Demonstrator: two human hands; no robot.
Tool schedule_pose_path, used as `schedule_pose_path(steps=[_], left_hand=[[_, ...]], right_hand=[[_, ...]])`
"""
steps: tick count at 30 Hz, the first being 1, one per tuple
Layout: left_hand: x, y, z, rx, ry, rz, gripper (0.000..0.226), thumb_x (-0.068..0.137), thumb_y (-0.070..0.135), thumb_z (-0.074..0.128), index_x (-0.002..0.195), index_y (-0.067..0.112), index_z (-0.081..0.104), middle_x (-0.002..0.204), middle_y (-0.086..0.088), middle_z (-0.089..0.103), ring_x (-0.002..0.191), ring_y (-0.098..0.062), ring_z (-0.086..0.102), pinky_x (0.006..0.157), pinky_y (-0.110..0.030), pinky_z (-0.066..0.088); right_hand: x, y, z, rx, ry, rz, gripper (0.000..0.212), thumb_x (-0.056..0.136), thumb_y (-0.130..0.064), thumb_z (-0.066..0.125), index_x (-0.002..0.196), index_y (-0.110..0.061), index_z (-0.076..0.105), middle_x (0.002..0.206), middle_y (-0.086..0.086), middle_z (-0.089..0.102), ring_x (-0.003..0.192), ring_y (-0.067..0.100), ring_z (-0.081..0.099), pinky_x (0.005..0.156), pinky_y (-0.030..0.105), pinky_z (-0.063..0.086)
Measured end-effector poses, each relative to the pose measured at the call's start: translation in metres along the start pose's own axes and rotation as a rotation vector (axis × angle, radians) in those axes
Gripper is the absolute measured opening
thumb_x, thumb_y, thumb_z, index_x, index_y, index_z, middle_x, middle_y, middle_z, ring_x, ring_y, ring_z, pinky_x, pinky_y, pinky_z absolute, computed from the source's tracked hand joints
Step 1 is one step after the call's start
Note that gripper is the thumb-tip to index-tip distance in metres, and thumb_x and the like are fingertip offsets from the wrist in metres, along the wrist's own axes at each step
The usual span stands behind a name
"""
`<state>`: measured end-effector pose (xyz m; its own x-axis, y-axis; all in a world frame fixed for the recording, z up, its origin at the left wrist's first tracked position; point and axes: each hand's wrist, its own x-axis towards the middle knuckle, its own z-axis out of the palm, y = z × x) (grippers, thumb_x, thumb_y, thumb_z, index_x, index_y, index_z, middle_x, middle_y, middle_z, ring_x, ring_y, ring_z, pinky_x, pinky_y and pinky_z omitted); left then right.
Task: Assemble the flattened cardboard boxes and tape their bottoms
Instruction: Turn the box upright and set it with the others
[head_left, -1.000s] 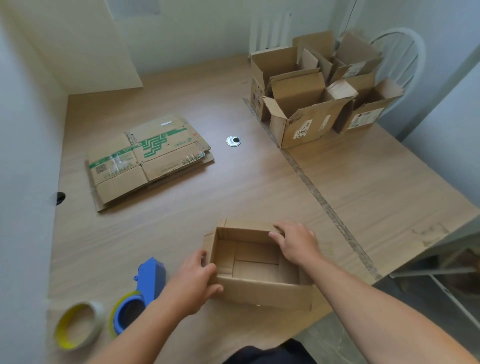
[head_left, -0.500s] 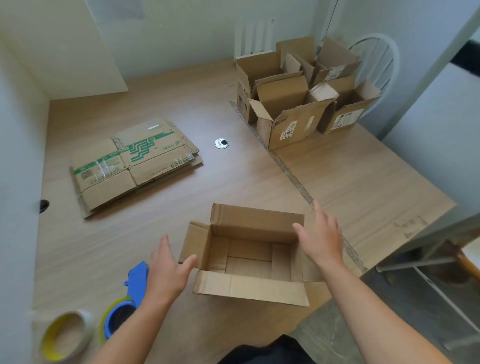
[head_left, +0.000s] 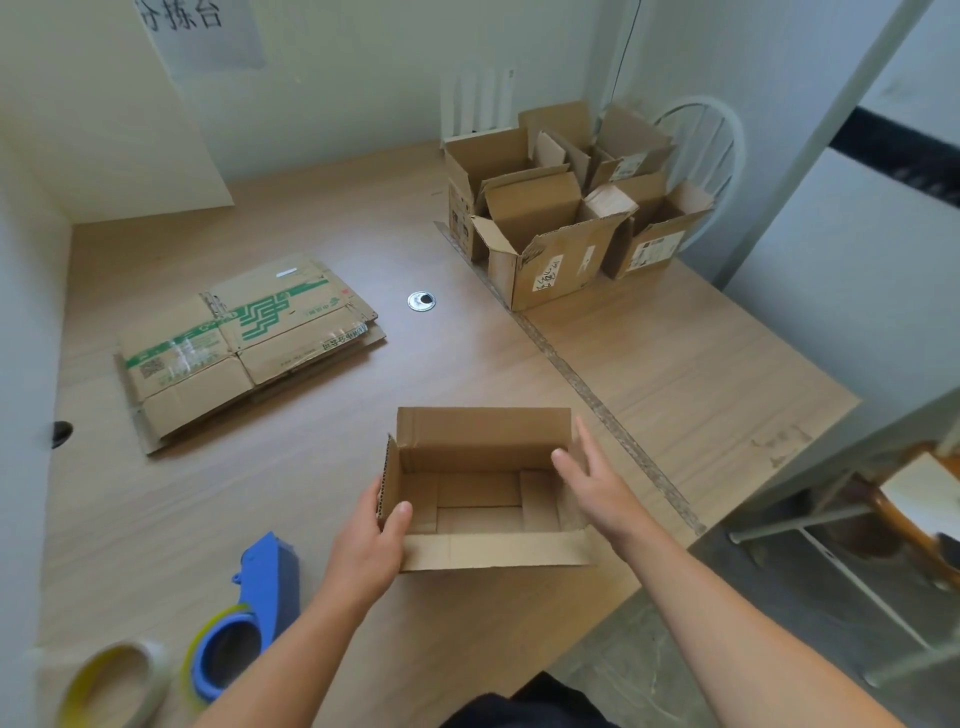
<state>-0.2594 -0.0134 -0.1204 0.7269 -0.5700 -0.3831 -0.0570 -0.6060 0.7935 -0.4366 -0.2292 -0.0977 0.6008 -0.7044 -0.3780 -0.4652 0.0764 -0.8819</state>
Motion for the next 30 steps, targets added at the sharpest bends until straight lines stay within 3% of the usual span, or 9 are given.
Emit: schedule_pose_path(steps=[4,8,11,14,16,19,22,26,30], left_hand=[[-0.005,-0.003,-0.003,-0.009,-0.081,-0.003,0.058,0.100,0.035,0.055,0.153,0.029,0.034,0.148,0.004,0.048,0.131,-0.017,0.049,0.109,-0.041,0.041],[-0.010,-0.004,-0.006,-0.065,-0.058,-0.005,0.059,0.098,0.032,0.060,0.152,0.031,0.035,0.145,0.009,0.047,0.124,-0.013,0.052,0.103,-0.037,0.044],[-0.010,-0.006,-0.010,-0.072,-0.023,-0.011,0.059,0.097,0.030,0.062,0.151,0.031,0.037,0.136,0.011,0.050,0.104,-0.002,0.054,0.092,-0.030,0.043],[-0.008,-0.009,-0.014,-0.080,0.002,-0.022,0.060,0.096,0.033,0.063,0.151,0.029,0.039,0.143,0.005,0.049,0.112,-0.010,0.053,0.097,-0.033,0.044],[-0.005,-0.012,-0.015,-0.063,0.017,-0.030,0.061,0.096,0.036,0.062,0.151,0.028,0.037,0.148,0.003,0.047,0.120,-0.014,0.051,0.101,-0.037,0.045],[-0.002,-0.017,-0.016,-0.055,0.007,-0.063,0.065,0.096,0.043,0.060,0.153,0.029,0.033,0.153,0.004,0.042,0.134,-0.021,0.044,0.108,-0.045,0.043],[0.001,-0.020,-0.014,-0.123,-0.013,-0.068,0.072,0.093,0.049,0.062,0.154,0.032,0.029,0.158,0.006,0.035,0.141,-0.022,0.036,0.109,-0.042,0.037],[0.005,-0.018,-0.010,-0.165,-0.043,-0.076,0.080,0.089,0.055,0.063,0.155,0.033,0.024,0.160,0.007,0.029,0.145,-0.021,0.031,0.110,-0.042,0.034],[0.008,-0.011,-0.004,-0.222,-0.099,-0.081,0.079,0.090,0.054,0.062,0.156,0.034,0.025,0.160,0.008,0.029,0.145,-0.020,0.029,0.112,-0.044,0.033]], right_hand=[[0.015,0.002,-0.008,0.220,0.056,0.207,0.067,0.101,-0.051,0.048,0.158,-0.036,0.017,0.165,-0.011,0.017,0.151,0.016,0.018,0.118,0.043,0.017],[0.022,0.000,-0.004,0.227,0.012,0.178,0.058,0.101,-0.051,0.048,0.153,-0.033,0.032,0.160,-0.012,0.029,0.141,0.006,0.027,0.107,0.032,0.020],[0.023,0.001,0.000,0.269,0.027,0.153,0.053,0.103,-0.045,0.048,0.150,-0.024,0.040,0.157,-0.012,0.035,0.127,-0.002,0.030,0.105,0.025,0.019],[0.021,0.006,0.002,0.309,0.051,0.116,0.050,0.103,-0.043,0.048,0.148,-0.023,0.044,0.153,-0.012,0.041,0.133,0.000,0.034,0.114,0.027,0.022],[0.020,0.008,0.002,0.369,0.044,0.099,0.047,0.102,-0.046,0.049,0.145,-0.026,0.049,0.151,-0.010,0.047,0.138,0.008,0.040,0.120,0.038,0.027],[0.015,0.017,0.000,0.403,0.061,0.100,0.038,0.103,-0.042,0.048,0.139,-0.029,0.054,0.139,-0.008,0.058,0.130,0.014,0.052,0.113,0.043,0.039],[0.007,0.036,-0.007,0.367,0.098,0.157,0.034,0.104,-0.023,0.045,0.137,-0.023,0.055,0.124,0.003,0.067,0.111,0.020,0.063,0.093,0.042,0.053],[-0.003,0.054,-0.026,0.537,0.096,0.258,0.034,0.101,-0.011,0.044,0.127,-0.024,0.061,0.115,0.005,0.071,0.101,0.023,0.062,0.076,0.038,0.052],[-0.017,0.068,-0.028,0.514,-0.051,0.325,0.038,0.099,-0.007,0.041,0.120,-0.029,0.063,0.112,0.002,0.071,0.105,0.020,0.061,0.089,0.041,0.049]])
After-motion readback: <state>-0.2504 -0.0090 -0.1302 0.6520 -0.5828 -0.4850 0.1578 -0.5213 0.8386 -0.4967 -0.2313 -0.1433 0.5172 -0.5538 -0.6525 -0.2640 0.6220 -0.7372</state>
